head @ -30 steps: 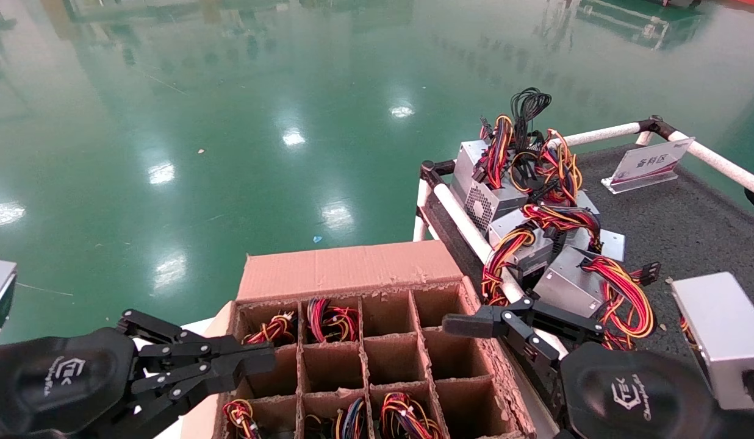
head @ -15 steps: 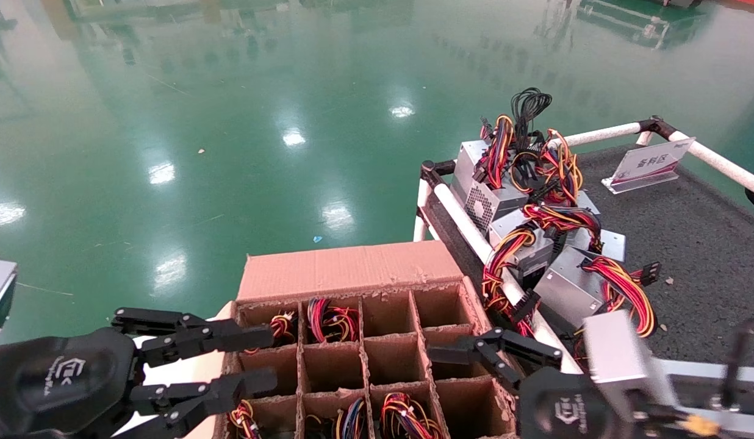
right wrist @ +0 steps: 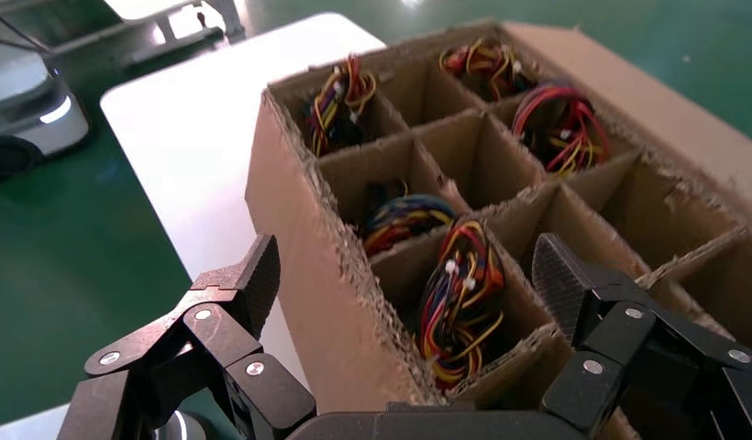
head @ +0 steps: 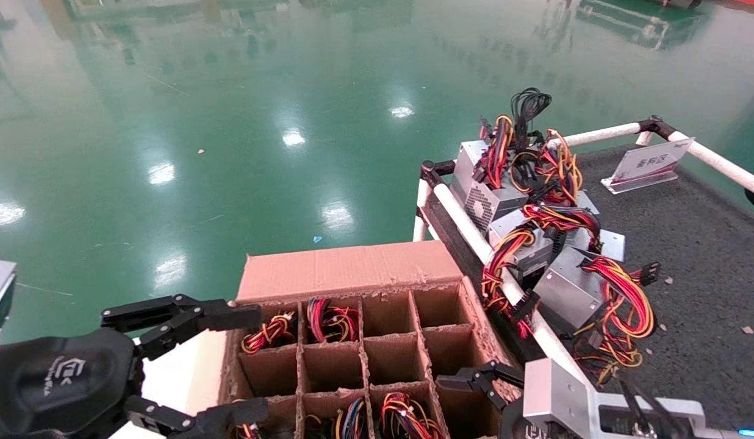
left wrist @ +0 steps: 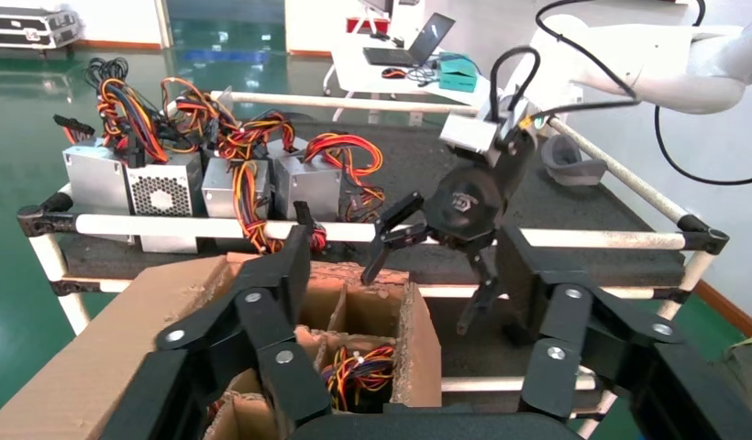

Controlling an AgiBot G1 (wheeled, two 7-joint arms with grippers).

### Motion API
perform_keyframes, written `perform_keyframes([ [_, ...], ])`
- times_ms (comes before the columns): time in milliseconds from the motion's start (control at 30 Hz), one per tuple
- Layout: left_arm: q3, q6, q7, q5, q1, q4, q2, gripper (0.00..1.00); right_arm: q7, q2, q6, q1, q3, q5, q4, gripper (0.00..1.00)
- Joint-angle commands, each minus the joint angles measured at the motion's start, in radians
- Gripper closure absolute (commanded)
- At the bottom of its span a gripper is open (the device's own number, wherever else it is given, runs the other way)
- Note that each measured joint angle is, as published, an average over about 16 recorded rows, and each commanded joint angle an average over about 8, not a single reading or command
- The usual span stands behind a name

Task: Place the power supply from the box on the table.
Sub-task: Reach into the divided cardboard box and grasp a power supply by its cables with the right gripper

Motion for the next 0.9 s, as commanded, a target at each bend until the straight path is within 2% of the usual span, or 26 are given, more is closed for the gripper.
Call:
perform_keyframes([
  [33, 0.000, 0.000, 0.000, 0.000, 0.000, 0.000, 0.000, 0.00, 0.000, -0.004, 0.016, -0.004, -0.007, -0.023, 0.002, 0.02],
  [133, 0.000, 0.000, 0.000, 0.000, 0.000, 0.000, 0.000, 0.00, 0.018, -0.020, 0.045, -0.001, -0.025, -0.067, 0.004, 0.13],
  [200, 0.000, 0.000, 0.000, 0.000, 0.000, 0.000, 0.000, 0.00, 0.029, -0.033, 0.064, 0.002, -0.037, -0.095, 0.006, 0.30],
  [367, 0.000, 0.000, 0.000, 0.000, 0.000, 0.000, 0.000, 0.00, 0.059, -0.066, 0.103, 0.010, -0.058, -0.143, 0.009, 0.82],
  [433, 0.000, 0.000, 0.000, 0.000, 0.000, 0.000, 0.000, 0.00, 0.074, -0.078, 0.115, 0.015, -0.065, -0.156, 0.010, 0.93],
  [533, 0.000, 0.000, 0.000, 0.000, 0.000, 0.000, 0.000, 0.00, 0.097, -0.092, 0.128, 0.025, -0.074, -0.174, 0.011, 0.99],
  [900, 0.000, 0.000, 0.000, 0.000, 0.000, 0.000, 0.000, 0.00, 0.158, -0.120, 0.174, 0.036, -0.106, -0.252, 0.012, 1.00],
])
